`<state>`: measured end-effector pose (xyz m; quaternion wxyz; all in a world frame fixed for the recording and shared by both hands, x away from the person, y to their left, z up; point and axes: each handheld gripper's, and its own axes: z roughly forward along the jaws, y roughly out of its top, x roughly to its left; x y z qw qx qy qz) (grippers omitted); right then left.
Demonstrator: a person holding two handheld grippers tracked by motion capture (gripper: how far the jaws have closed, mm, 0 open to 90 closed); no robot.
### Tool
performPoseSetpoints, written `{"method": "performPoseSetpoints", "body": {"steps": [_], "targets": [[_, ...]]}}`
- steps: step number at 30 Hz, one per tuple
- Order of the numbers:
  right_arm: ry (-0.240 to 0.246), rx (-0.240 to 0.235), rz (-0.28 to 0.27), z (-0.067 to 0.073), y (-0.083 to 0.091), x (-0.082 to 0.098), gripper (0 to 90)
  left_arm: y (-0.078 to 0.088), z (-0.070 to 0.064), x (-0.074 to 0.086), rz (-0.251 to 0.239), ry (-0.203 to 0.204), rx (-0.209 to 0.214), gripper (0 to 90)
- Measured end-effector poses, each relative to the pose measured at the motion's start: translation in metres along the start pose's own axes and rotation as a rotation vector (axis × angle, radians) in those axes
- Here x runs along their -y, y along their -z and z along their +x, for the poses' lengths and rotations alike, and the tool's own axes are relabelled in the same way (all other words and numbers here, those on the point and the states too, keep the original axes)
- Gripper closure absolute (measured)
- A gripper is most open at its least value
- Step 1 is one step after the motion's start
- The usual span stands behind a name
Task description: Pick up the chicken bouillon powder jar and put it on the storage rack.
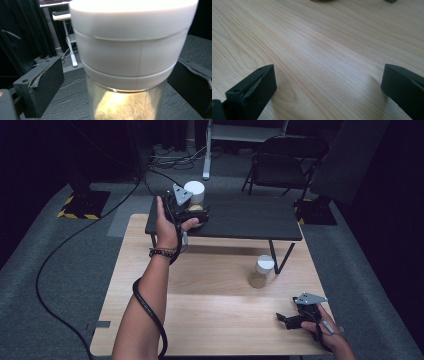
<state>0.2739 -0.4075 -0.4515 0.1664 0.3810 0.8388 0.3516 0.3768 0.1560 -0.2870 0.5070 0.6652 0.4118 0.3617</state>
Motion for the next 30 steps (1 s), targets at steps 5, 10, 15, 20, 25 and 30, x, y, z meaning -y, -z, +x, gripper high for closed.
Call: {"method": "performPoseSetpoints", "body": {"steps": [5,10,15,20,25,30], "targets": [[0.000,0.000,0.000,0.000,0.000,0.000,0.0,0.005,-0.003,0.001,-0.009,-0.012,-0.007,1.3],[0.001,0.000,0.000,0.000,0.000,0.000,0.0,0.014,-0.008,0.006,-0.024,-0.066,-0.013,1.3],[0.001,0.000,0.000,0.000,0.000,0.000,0.0,0.025,-0.010,0.011,-0.037,-0.098,-0.014,1.5],[0.001,0.000,0.000,0.000,0.000,0.000,0.0,0.038,-0.014,0.017,-0.049,-0.157,-0.016,1.5],[0.001,0.000,0.000,0.000,0.000,0.000,0.0,0.053,-0.014,0.026,-0.050,-0.191,0.008,1.5],[0.001,0.000,0.000,0.000,0.000,0.000,0.0,0.067,-0.015,0.036,-0.056,-0.217,0.033,1.5]]}}
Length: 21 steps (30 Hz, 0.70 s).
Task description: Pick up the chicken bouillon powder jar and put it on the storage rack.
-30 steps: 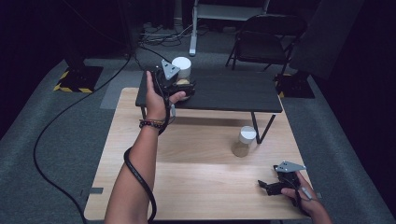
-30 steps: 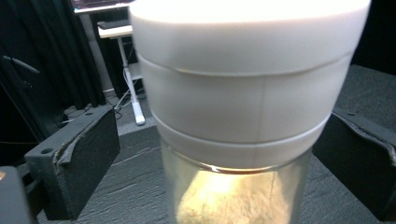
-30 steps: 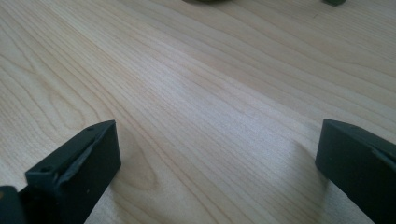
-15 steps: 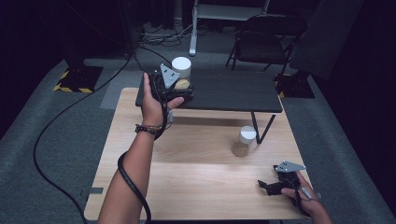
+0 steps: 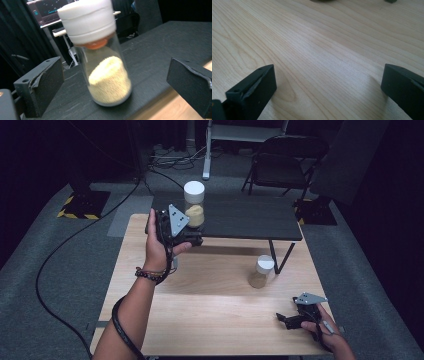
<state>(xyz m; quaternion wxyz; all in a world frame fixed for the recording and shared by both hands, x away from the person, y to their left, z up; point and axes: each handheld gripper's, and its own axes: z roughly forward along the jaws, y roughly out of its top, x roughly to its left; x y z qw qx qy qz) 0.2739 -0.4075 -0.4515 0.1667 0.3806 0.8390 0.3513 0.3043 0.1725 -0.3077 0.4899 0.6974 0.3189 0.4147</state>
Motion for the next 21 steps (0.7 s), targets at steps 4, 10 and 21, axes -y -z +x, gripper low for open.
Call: {"method": "performPoseSetpoints", "body": {"steps": [4,10,21], "targets": [[0.000,0.000,0.000,0.000,0.000,0.000,0.0,0.007,-0.004,0.004,0.003,-0.022,0.016,1.6],[0.000,0.000,0.000,0.000,0.000,0.000,0.0,0.014,-0.011,0.014,0.009,-0.045,0.027,1.6],[0.000,0.000,0.000,0.000,0.000,0.000,0.0,0.023,-0.024,0.029,0.050,-0.111,0.060,1.6]]}}
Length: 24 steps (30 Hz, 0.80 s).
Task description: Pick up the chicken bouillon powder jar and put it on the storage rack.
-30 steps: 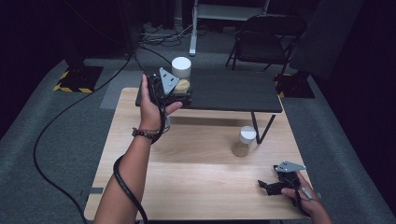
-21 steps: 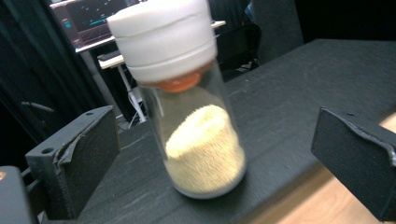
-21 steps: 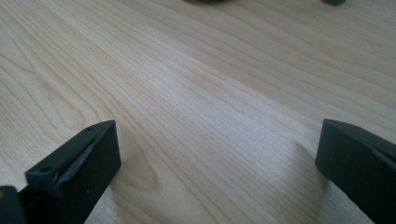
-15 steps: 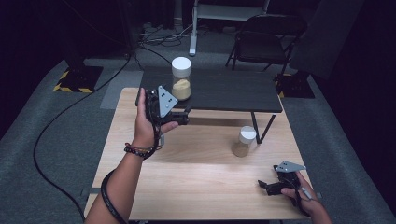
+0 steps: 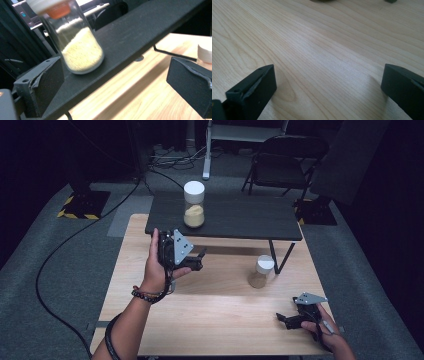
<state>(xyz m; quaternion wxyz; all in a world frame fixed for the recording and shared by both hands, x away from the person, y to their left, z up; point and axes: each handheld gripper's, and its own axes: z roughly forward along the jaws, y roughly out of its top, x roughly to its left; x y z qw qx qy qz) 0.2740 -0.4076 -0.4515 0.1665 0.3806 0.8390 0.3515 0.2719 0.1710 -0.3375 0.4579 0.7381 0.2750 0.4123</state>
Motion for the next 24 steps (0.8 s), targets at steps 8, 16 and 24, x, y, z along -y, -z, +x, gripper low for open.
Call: {"method": "performPoseSetpoints", "body": {"steps": [8,16,24], "targets": [[0.000,0.000,0.000,0.000,0.000,0.000,0.0,0.003,-0.010,0.012,0.036,-0.038,0.025,1.6],[0.000,0.000,0.000,0.000,0.000,0.000,0.0,0.003,-0.023,0.029,0.083,-0.050,0.037,1.6],[0.000,0.000,0.000,0.000,0.000,0.000,0.0,0.004,-0.028,0.044,0.122,-0.039,0.057,1.8]]}}
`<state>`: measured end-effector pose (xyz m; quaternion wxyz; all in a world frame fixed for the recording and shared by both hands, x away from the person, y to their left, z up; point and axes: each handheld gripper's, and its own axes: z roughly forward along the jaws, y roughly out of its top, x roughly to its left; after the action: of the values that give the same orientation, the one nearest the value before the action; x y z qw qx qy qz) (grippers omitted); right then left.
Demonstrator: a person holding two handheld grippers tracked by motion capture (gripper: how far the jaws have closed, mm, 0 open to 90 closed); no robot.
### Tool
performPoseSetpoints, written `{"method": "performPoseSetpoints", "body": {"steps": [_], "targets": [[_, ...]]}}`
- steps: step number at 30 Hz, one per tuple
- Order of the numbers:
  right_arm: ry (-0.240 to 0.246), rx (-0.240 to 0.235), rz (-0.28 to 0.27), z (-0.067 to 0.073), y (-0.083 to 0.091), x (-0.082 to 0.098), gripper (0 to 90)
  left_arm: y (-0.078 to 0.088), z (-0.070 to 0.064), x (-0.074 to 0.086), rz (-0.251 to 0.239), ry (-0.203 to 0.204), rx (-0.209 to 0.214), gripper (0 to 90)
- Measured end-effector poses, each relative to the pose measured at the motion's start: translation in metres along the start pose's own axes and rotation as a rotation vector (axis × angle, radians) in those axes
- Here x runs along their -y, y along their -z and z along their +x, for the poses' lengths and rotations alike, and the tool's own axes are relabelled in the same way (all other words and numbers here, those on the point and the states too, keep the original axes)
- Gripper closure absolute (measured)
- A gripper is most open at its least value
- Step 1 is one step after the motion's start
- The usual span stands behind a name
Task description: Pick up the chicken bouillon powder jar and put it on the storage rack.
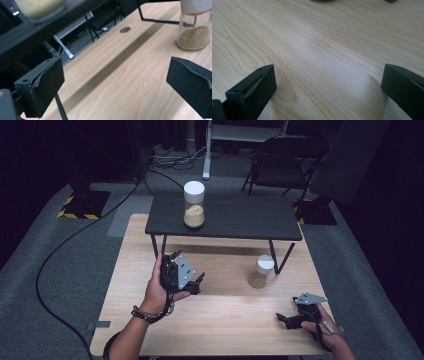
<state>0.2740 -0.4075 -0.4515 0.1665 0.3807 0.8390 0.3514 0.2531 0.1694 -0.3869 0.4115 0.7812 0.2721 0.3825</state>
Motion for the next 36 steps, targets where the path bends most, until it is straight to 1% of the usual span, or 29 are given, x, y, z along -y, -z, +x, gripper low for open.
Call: {"method": "performPoseSetpoints", "body": {"steps": [3,9,11,13,16,22,24,26,32,33,34,35,36], "targets": [[0.000,0.000,0.000,0.000,0.000,0.000,0.0,0.000,-0.003,0.005,0.018,-0.008,0.006,1.9],[0.000,0.000,0.000,0.000,0.000,0.000,0.0,-0.001,-0.006,0.014,0.044,-0.002,0.021,2.0],[0.000,0.000,0.000,0.000,0.000,0.000,0.0,-0.001,-0.007,0.016,0.055,-0.006,0.018,2.0],[0.000,0.000,0.000,0.000,0.000,0.000,0.0,-0.001,-0.007,0.018,0.070,-0.012,0.026,2.3],[0.000,0.000,0.000,0.000,0.000,0.000,0.0,-0.001,-0.010,0.023,0.088,-0.020,0.020,2.3],[0.000,0.000,0.000,0.000,0.000,0.000,0.0,-0.001,-0.011,0.033,0.124,-0.016,0.026,2.4],[0.000,0.000,0.000,0.000,0.000,0.000,0.0,-0.001,-0.010,0.036,0.134,-0.015,0.037,2.4],[0.000,0.000,0.000,0.000,0.000,0.000,0.0,0.000,-0.010,0.040,0.143,-0.019,0.040,2.4],[0.000,0.000,0.000,0.000,0.000,0.000,0.0,-0.003,-0.012,0.049,0.206,-0.020,0.062,2.6],[0.000,0.000,0.000,0.000,0.000,0.000,0.0,-0.003,-0.012,0.049,0.206,-0.020,0.062,2.6],[0.000,0.000,0.000,0.000,0.000,0.000,0.0,-0.003,-0.011,0.051,0.218,-0.029,0.069,2.6],[0.000,0.000,0.000,0.000,0.000,0.000,0.0,-0.004,-0.011,0.053,0.243,-0.021,0.082,2.6],[0.000,0.000,0.000,0.000,0.000,0.000,0.0,-0.004,-0.011,0.053,0.243,-0.021,0.082,2.6]]}}
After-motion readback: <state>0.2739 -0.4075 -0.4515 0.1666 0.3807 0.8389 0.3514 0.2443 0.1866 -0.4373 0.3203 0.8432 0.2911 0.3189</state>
